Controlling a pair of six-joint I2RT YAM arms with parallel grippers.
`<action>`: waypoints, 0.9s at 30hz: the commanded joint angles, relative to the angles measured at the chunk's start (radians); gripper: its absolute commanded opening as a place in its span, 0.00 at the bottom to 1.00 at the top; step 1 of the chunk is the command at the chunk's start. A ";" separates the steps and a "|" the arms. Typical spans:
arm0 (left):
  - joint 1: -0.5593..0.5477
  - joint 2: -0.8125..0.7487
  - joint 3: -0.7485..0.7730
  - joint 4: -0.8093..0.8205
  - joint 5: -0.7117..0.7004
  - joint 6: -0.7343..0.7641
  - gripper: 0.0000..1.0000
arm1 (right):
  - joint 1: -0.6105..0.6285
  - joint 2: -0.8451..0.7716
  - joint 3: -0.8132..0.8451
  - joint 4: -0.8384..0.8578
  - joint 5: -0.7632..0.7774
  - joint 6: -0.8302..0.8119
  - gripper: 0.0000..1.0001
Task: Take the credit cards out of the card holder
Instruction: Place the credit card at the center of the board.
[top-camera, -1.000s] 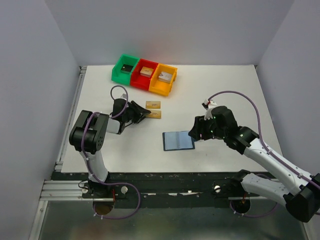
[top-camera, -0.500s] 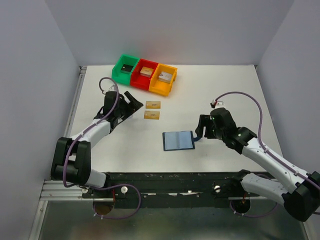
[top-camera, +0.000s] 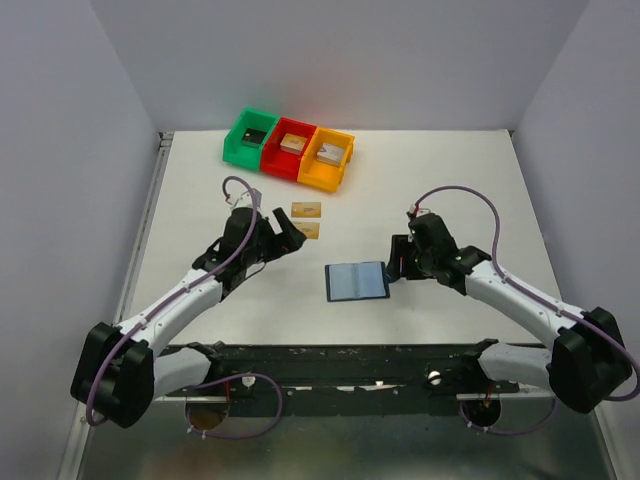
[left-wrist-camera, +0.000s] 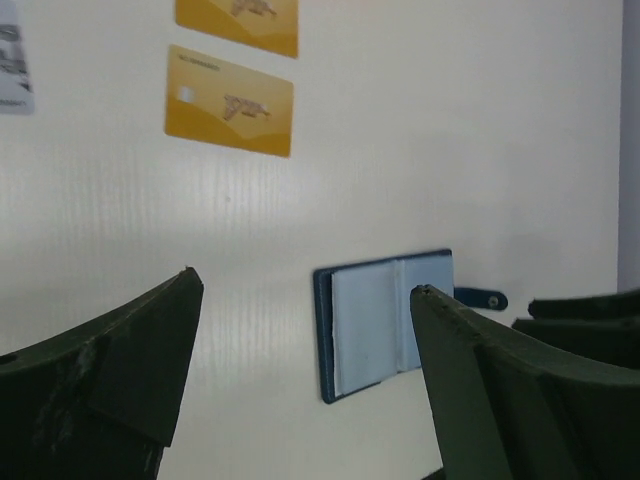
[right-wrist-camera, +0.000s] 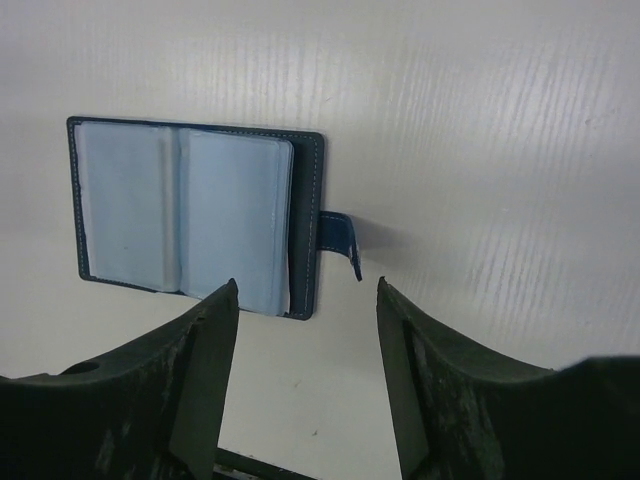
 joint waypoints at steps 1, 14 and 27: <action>-0.142 0.044 -0.002 -0.004 0.002 0.068 0.94 | -0.012 0.082 0.002 0.044 -0.032 0.003 0.64; -0.232 0.155 -0.014 0.082 0.146 0.145 0.73 | -0.078 0.263 -0.004 0.108 -0.101 0.027 0.39; -0.245 0.280 0.050 0.084 0.226 0.194 0.70 | -0.079 0.250 -0.066 0.123 -0.188 0.085 0.00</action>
